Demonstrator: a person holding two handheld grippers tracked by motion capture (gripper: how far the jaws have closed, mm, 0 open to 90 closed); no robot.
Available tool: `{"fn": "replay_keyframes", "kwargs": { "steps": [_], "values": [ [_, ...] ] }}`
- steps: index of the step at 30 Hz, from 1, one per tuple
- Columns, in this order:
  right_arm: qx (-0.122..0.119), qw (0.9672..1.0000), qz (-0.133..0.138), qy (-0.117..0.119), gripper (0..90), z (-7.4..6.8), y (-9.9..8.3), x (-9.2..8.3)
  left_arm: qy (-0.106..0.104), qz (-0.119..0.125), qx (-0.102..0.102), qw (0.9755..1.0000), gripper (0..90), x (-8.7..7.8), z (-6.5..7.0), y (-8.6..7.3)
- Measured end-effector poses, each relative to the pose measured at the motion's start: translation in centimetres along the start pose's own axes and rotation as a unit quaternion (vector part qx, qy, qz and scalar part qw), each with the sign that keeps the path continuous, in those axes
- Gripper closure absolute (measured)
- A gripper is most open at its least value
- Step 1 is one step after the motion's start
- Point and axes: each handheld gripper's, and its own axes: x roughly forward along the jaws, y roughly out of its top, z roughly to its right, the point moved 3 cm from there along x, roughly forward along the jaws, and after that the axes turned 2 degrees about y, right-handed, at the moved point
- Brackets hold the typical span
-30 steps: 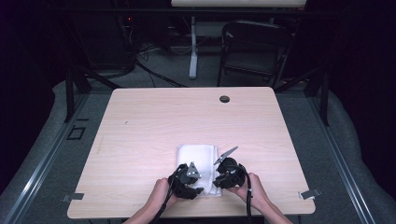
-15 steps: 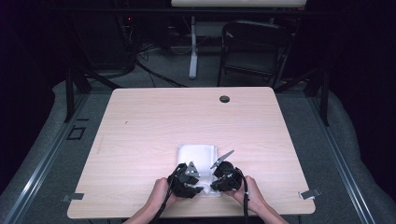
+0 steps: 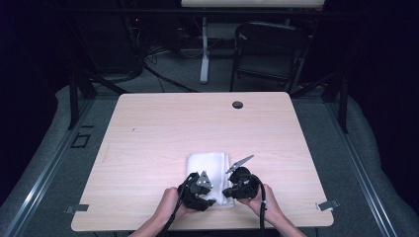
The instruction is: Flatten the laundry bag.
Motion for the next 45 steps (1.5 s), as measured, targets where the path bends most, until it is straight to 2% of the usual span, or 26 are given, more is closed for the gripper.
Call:
{"fn": "replay_keyframes", "kwargs": {
  "steps": [1,6,11,14,19,22,23,24,25,29,31,34,37,38,41,45],
  "values": [
    [0.014,0.9998,0.009,0.012,90.0,-0.2,0.2,-0.3,-0.004,-0.002,0.001,1.0000,50.5,0.1,0.1,0.0],
    [0.019,0.9994,0.026,0.015,90.0,-0.3,0.5,-0.8,-0.002,-0.005,0.002,1.0000,46.9,0.2,0.4,0.1],
    [0.025,0.9987,0.038,0.021,90.0,-0.6,0.6,-0.9,0.000,-0.008,0.006,0.9999,38.9,0.4,0.8,0.2],
    [0.026,0.9983,0.045,0.027,90.0,-0.7,0.7,-1.1,0.007,-0.008,0.008,0.9999,38.9,0.4,0.9,0.2],
    [0.031,0.9978,0.048,0.033,90.0,-0.7,0.8,-1.1,0.019,-0.006,0.006,0.9998,49.2,0.4,0.7,0.1],
    [0.031,0.9976,0.051,0.034,90.0,-0.7,0.8,-1.2,0.021,0.003,-0.006,0.9998,55.2,0.3,0.3,0.0],
    [0.027,0.9982,0.045,0.029,90.0,-0.6,0.8,-1.1,0.019,0.008,-0.016,0.9996,62.5,0.2,0.1,-0.2],
    [0.027,0.9982,0.045,0.029,90.0,-0.6,0.8,-1.1,0.019,0.008,-0.016,0.9996,65.0,0.2,0.1,-0.2],
    [0.027,0.9985,0.042,0.023,90.0,-0.6,0.8,-1.0,0.019,0.015,-0.030,0.9992,67.5,0.3,-0.1,-0.2],
    [0.016,0.9991,0.037,0.016,89.0,-0.6,0.7,-1.1,0.025,0.018,-0.037,0.9989,73.4,0.2,-0.3,-0.3],
    [0.010,0.9993,0.034,0.007,86.9,-0.5,0.6,-1.4,0.017,0.022,-0.048,0.9985,73.6,0.2,-0.5,-0.4],
    [0.011,0.9996,0.027,-0.005,86.9,-0.2,0.2,-1.7,0.015,0.021,-0.048,0.9985,73.5,0.2,-0.5,-0.4],
    [0.011,0.9997,0.023,-0.003,87.4,0.0,0.0,-1.6,0.011,0.021,-0.047,0.9986,73.3,0.1,-0.5,-0.4],
    [0.003,0.9999,0.003,-0.016,88.8,0.1,-0.3,-1.2,0.009,0.023,-0.053,0.9983,73.0,0.1,-0.6,-0.4],
    [0.003,0.9995,-0.017,-0.025,90.0,0.2,-0.5,-0.4,0.006,0.023,-0.055,0.9982,72.9,0.1,-0.6,-0.4],
    [-0.004,0.9991,-0.026,-0.034,90.0,0.5,-0.6,0.1,0.003,0.024,-0.057,0.9981,73.1,0.0,-0.7,-0.4]
  ]
}}
